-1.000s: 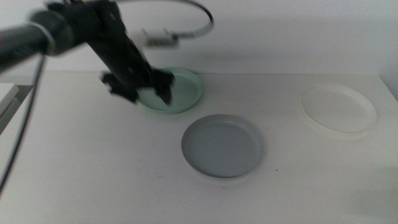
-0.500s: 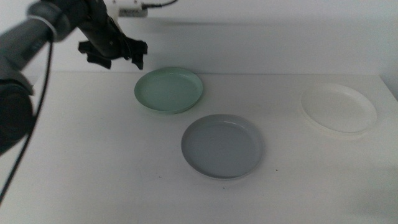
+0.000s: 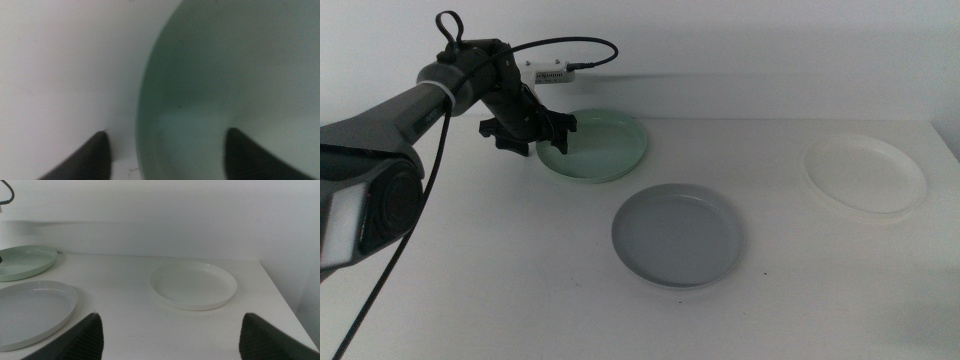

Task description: Stack the three bowls on top of each other.

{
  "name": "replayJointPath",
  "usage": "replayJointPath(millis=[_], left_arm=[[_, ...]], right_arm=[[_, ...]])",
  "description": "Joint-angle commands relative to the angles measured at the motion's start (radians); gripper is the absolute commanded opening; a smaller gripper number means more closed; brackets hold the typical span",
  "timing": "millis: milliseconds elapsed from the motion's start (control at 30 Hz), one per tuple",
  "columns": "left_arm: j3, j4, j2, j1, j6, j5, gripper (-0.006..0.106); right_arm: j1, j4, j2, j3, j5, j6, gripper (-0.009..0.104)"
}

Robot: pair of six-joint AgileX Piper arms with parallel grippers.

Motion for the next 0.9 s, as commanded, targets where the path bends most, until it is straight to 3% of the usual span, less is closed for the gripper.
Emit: replayJointPath(millis=[0,167,200,400,533,667,867], left_arm=[[-0.006,-0.035,0.006,-0.002,0.003,0.002,0.062],[-0.008,-0.045,0.003,0.002,0.027,0.016,0.001],[-0.008,-0.037,-0.006,0.002,0.053,0.016,-0.002],[0.060,-0.041,-0.187,-0.004,0.157,0.037,-0.002],[0.326,-0.092,-0.431,-0.050,0.190,-0.132,-0.002],[0.652,-0.101,-0.642,-0.130,0.120,-0.325,-0.002],[0.923,-0.111,-0.709,-0.250,0.041,-0.493,-0.002]], right_arm=[[-0.004,-0.007,-0.004,0.004,-0.012,-0.003,0.081],[-0.004,-0.007,-0.004,0.004,-0.012,-0.003,0.081],[-0.004,-0.007,-0.004,0.004,-0.012,-0.003,0.081],[-0.004,-0.007,-0.004,0.004,-0.012,-0.003,0.081],[-0.004,-0.007,-0.004,0.004,-0.012,-0.003,0.081],[-0.004,-0.007,-0.004,0.004,-0.012,-0.003,0.081],[-0.004,-0.007,-0.004,0.004,-0.012,-0.003,0.081]])
